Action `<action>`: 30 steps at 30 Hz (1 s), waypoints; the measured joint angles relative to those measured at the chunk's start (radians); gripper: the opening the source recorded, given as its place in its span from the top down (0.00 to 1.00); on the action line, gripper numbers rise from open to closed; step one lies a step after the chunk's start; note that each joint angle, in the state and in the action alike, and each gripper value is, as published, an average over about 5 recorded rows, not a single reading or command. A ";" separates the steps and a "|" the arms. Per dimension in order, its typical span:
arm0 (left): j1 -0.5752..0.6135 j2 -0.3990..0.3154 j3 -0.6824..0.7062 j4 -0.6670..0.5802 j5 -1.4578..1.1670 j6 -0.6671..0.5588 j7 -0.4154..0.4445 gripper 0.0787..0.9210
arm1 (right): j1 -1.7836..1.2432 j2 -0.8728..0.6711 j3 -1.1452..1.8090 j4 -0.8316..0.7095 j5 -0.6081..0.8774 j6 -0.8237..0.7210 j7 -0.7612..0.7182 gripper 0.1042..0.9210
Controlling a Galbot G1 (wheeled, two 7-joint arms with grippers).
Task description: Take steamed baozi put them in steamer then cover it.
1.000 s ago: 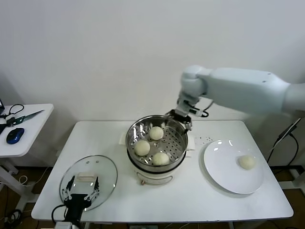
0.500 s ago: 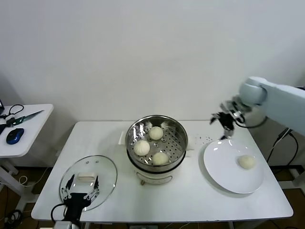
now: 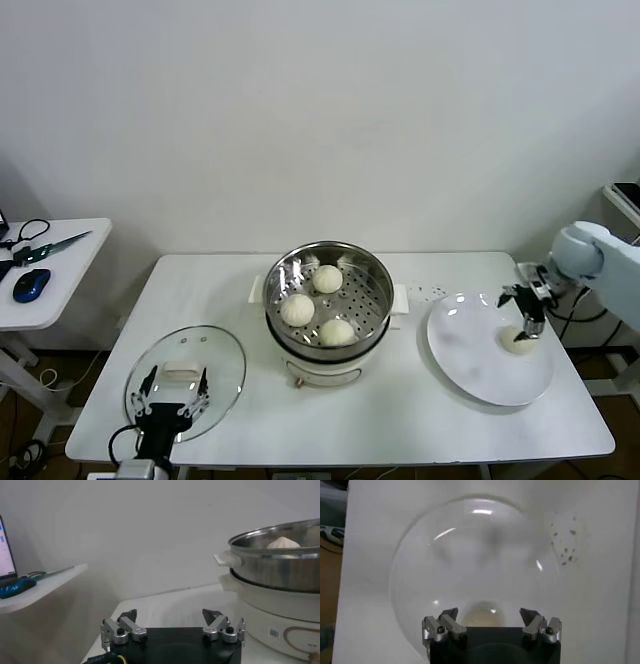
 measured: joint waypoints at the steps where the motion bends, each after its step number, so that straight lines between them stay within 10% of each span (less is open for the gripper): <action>1: -0.001 -0.001 0.001 0.002 0.002 0.001 0.000 0.12 | -0.014 0.002 0.015 -0.012 -0.011 0.004 0.000 0.12; 30: -0.017 -0.009 0.010 0.043 0.034 0.003 -0.004 0.12 | -0.156 0.170 0.193 -0.300 -0.190 0.093 0.006 0.13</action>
